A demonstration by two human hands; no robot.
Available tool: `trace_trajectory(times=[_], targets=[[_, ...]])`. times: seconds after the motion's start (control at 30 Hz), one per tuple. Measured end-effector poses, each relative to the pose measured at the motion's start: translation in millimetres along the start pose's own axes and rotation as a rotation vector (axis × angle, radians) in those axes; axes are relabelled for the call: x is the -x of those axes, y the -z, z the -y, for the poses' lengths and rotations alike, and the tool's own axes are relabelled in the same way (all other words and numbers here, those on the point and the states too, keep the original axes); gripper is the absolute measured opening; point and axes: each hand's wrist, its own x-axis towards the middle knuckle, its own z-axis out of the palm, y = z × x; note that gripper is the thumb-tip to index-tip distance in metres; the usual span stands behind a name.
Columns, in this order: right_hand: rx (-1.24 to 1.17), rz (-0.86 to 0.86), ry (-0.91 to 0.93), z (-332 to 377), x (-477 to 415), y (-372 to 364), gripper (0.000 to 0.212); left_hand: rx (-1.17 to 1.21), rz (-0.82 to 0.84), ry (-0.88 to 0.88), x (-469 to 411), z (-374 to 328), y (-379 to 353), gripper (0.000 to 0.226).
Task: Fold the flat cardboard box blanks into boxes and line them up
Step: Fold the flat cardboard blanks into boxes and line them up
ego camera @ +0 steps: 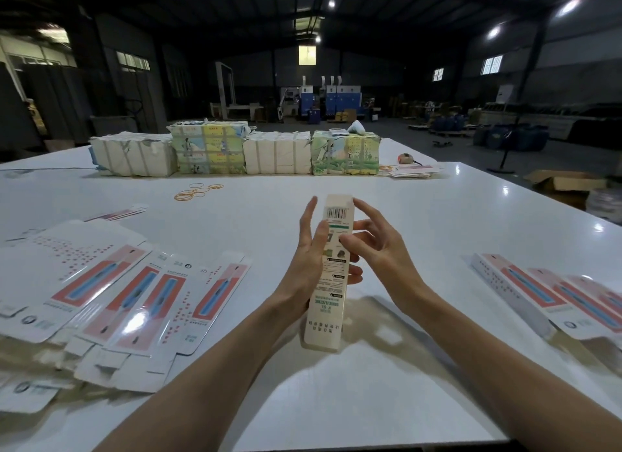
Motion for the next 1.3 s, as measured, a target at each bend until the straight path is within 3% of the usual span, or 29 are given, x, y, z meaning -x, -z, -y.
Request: trace_trajectory(times=[0.2, 0.4, 0.5, 0.57, 0.7, 0.87, 1.17, 1.3], targets=[[-0.023, 0.019, 0.013, 0.0, -3.4, 2.9, 0.041, -0.027, 0.052, 0.004, 3.5, -6.2, -2.7, 0.045], [-0.017, 0.144, -0.054, -5.9, -7.0, 16.9, 0.029, 0.083, 0.167, 0.163, 3.4, -6.6, -3.4, 0.073], [-0.045, 0.195, -0.103, -8.3, -7.8, 20.2, 0.029, 0.024, 0.209, 0.183, 5.1, -3.7, 0.4, 0.097], [-0.007, 0.200, -0.100, -9.8, -8.7, 18.4, 0.027, -0.052, 0.159, 0.165, 5.6, -1.2, -1.9, 0.099], [-0.009, 0.158, -0.087, -9.4, -11.4, 16.5, 0.020, -0.097, 0.078, 0.145, 4.1, -0.1, -6.0, 0.098], [-0.129, -0.093, -0.155, -7.4, -14.5, 24.0, 0.025, -0.087, 0.188, 0.164, 7.1, -2.0, -6.3, 0.098], [0.110, -0.076, -0.003, -1.1, -15.1, 29.3, 0.017, -0.070, 0.251, 0.191, 8.2, -2.5, -7.3, 0.097], [0.003, -0.055, -0.057, 7.3, -14.8, 31.5, 0.018, -0.099, 0.223, 0.190, 7.0, -3.5, -7.8, 0.099]])
